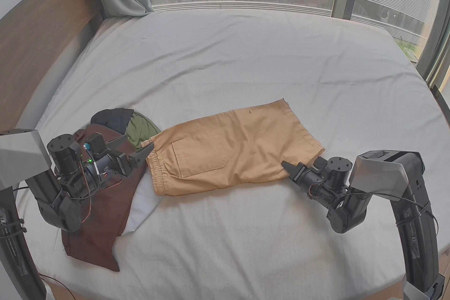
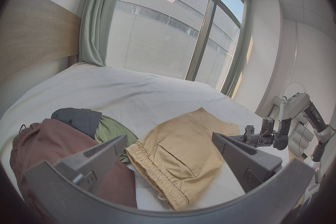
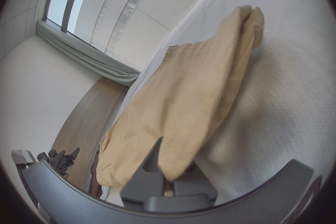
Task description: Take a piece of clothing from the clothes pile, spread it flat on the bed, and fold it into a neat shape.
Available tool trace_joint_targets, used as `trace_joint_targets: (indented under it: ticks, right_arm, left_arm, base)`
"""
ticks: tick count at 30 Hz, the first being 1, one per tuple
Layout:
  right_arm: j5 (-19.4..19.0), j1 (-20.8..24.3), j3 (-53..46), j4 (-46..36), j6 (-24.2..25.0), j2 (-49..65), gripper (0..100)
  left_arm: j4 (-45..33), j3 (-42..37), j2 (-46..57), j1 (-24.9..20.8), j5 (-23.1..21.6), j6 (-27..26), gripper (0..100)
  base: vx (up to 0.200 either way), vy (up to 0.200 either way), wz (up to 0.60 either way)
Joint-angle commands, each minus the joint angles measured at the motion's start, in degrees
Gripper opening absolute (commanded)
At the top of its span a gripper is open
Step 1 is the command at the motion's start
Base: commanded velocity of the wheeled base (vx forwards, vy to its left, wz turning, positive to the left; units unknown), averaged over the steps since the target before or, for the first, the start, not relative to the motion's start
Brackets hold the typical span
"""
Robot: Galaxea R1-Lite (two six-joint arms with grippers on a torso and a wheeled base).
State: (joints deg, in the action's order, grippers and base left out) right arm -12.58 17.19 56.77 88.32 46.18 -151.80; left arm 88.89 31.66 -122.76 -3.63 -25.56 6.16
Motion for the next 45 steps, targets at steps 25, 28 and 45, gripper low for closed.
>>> trace_joint_targets:
  ticks: [25,28,45]
  right_arm:
    - [0.01,1.53,-29.17,0.1,-6.36,16.62,0]
    - [-0.08,1.44,-33.66,0.1,-7.86,18.64,0]
    - [0.01,0.74,-48.51,0.1,-12.08,22.6,0]
  left_arm:
    - [-0.04,-1.95,-0.81,-0.23,-1.33,0.26,100]
    - [-0.04,-1.95,-0.73,-0.23,-2.03,0.35,100]
    - [-0.04,-4.06,0.06,-1.46,-5.2,3.34,100]
  base:
    - [0.0,0.0,0.0]
    - [0.0,0.0,0.0]
    - [0.0,0.0,0.0]
